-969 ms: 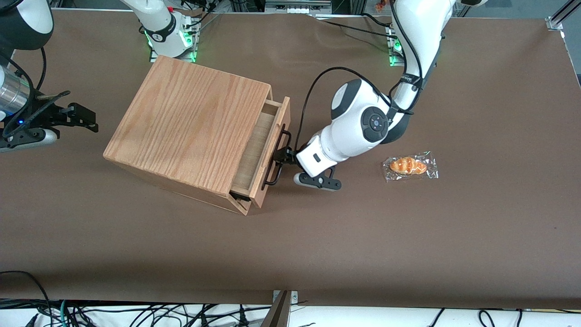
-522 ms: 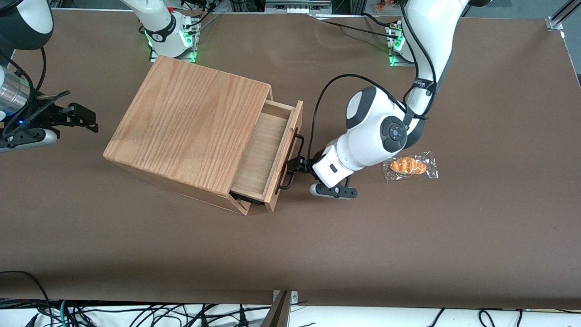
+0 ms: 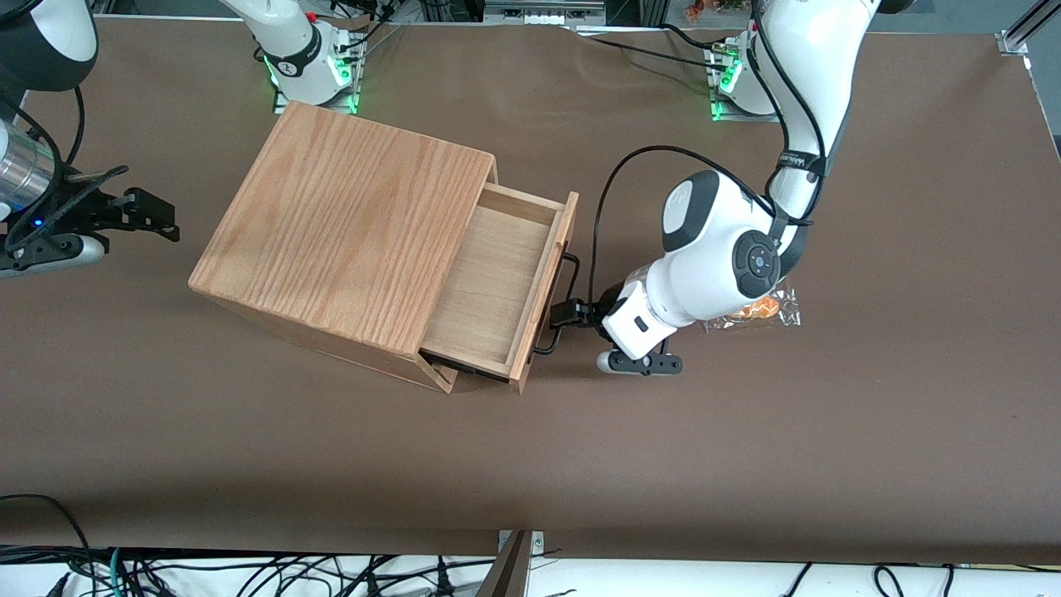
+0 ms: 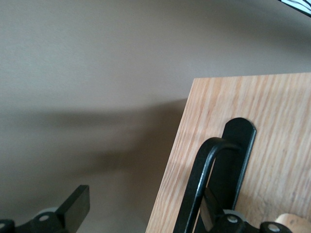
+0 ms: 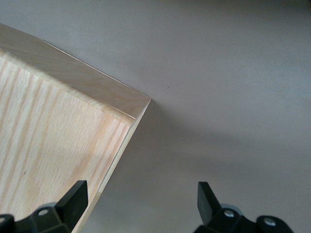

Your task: Open top drawer with left arm

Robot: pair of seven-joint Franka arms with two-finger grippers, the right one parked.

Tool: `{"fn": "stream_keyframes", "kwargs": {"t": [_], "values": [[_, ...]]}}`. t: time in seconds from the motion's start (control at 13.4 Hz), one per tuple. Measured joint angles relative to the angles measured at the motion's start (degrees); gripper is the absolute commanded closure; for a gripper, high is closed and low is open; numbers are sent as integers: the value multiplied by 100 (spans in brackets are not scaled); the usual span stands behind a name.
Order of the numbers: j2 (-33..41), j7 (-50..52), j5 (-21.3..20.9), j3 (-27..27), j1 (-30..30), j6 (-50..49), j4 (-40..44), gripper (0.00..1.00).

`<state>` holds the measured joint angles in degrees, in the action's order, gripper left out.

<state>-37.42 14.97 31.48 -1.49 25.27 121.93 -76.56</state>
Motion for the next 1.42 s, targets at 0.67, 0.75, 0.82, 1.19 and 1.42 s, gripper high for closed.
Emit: {"fn": "stream_keyframes", "kwargs": {"t": [0.67, 0.75, 0.82, 1.19, 1.42], "values": [[23, -33, -50, 1, -111, -91, 36, 0], [41, 4, -50, 1, -123, -91, 49, 0], [74, 90, -50, 2, -137, -98, 58, 0], [193, 605, -51, 17, -222, -745, 374, 0], [212, 616, -82, 48, -727, -1417, 657, 0]]}}
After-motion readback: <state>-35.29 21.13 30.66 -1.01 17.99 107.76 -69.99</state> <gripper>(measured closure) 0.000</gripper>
